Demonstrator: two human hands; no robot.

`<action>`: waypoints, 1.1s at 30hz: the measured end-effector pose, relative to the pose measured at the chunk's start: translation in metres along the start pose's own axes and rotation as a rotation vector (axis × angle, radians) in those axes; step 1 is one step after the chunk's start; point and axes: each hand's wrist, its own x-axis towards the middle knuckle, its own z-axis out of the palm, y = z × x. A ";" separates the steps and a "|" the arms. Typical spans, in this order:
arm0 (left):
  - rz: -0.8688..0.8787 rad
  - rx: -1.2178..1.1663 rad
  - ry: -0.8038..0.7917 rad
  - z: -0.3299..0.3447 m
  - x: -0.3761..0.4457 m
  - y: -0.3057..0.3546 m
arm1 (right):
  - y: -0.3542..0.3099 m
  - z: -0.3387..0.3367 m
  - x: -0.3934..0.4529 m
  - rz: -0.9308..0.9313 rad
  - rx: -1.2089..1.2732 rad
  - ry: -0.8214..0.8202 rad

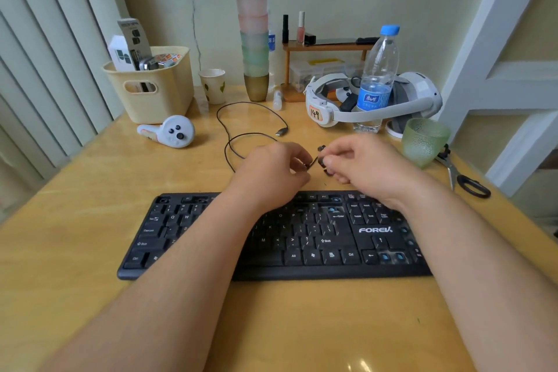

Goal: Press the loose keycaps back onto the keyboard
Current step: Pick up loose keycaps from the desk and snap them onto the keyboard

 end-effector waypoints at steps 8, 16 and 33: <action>0.071 -0.623 0.094 0.000 -0.006 0.017 | -0.002 -0.008 -0.009 0.164 1.082 -0.151; 0.095 -0.748 0.141 0.004 -0.006 0.021 | -0.002 -0.011 -0.010 0.163 1.159 -0.187; 0.078 -0.695 0.156 0.010 -0.005 0.016 | 0.003 -0.006 -0.013 -0.258 0.249 0.219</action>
